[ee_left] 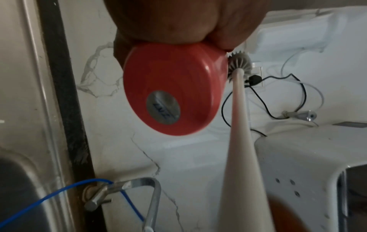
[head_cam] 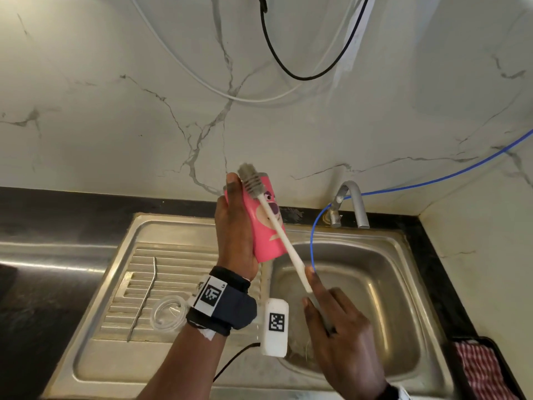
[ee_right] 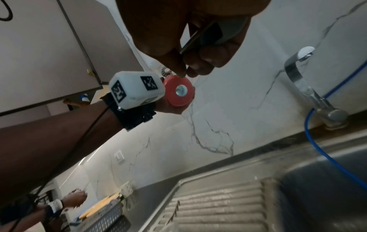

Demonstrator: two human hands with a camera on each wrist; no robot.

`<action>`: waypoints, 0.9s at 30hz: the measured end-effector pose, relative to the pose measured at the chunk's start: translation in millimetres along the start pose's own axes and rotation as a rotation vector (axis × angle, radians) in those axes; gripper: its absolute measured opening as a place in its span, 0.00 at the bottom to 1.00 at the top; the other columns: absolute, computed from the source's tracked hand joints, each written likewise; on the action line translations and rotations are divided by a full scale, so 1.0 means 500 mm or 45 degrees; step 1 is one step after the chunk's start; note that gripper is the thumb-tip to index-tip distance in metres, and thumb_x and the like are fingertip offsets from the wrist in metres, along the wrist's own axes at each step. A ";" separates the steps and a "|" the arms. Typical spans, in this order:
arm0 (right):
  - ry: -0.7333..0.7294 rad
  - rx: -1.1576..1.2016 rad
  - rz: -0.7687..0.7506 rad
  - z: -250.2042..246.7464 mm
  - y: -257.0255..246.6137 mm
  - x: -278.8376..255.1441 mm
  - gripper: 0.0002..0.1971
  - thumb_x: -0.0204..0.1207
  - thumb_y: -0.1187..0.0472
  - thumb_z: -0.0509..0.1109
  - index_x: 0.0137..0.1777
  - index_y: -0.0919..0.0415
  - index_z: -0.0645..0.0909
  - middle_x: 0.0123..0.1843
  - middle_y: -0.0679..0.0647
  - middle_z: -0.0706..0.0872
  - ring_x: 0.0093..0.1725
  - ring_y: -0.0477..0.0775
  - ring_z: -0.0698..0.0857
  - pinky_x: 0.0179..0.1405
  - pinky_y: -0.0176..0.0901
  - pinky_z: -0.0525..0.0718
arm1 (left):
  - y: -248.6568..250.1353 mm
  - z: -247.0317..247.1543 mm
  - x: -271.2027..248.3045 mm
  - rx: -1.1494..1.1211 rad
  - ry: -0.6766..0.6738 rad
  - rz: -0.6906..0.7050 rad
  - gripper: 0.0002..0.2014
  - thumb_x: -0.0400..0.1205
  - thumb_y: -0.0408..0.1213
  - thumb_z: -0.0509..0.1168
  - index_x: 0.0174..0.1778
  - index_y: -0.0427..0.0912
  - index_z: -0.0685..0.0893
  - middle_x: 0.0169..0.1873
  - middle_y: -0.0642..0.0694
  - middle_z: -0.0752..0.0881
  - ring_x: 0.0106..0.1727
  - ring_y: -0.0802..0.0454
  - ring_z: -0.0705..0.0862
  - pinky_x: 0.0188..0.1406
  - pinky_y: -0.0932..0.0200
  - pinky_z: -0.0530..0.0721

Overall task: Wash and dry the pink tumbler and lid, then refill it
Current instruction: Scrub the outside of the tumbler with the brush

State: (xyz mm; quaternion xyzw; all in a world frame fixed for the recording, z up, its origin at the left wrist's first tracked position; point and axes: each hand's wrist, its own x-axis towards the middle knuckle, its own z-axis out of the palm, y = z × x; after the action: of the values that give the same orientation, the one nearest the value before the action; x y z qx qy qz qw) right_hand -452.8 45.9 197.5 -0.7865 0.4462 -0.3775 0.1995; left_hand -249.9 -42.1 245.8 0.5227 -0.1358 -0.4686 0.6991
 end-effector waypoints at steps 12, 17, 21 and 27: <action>0.015 0.012 -0.037 0.007 0.006 -0.015 0.36 0.77 0.62 0.76 0.84 0.39 0.73 0.44 0.42 0.81 0.31 0.40 0.77 0.31 0.32 0.80 | 0.010 -0.001 0.004 0.017 0.067 0.006 0.31 0.88 0.69 0.58 0.71 0.45 0.82 0.49 0.38 0.94 0.41 0.42 0.96 0.36 0.47 0.94; 0.007 0.041 -0.052 0.001 0.007 -0.030 0.31 0.80 0.56 0.72 0.83 0.40 0.75 0.46 0.41 0.82 0.33 0.40 0.78 0.34 0.26 0.79 | 0.025 -0.005 0.018 0.049 0.111 0.058 0.34 0.87 0.73 0.56 0.71 0.47 0.83 0.57 0.34 0.93 0.49 0.40 0.96 0.46 0.41 0.96; 0.006 0.026 -0.051 -0.005 0.004 -0.043 0.32 0.78 0.59 0.76 0.81 0.40 0.76 0.49 0.42 0.85 0.34 0.42 0.81 0.36 0.21 0.79 | 0.036 -0.014 0.023 0.051 0.157 0.072 0.39 0.82 0.77 0.57 0.71 0.46 0.82 0.57 0.34 0.92 0.53 0.35 0.95 0.49 0.38 0.96; 0.057 0.009 -0.027 0.017 -0.002 0.022 0.32 0.83 0.57 0.70 0.87 0.41 0.69 0.40 0.43 0.77 0.28 0.48 0.77 0.24 0.48 0.81 | 0.004 0.011 -0.002 0.086 0.018 0.014 0.47 0.75 0.83 0.62 0.75 0.46 0.79 0.59 0.34 0.92 0.47 0.40 0.97 0.41 0.43 0.95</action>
State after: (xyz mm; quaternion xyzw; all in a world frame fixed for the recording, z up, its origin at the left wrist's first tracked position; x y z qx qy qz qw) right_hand -442.0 36.8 197.2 -0.7819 0.4408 -0.3986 0.1884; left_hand -253.1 -44.8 250.4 0.5487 -0.1494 -0.4560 0.6846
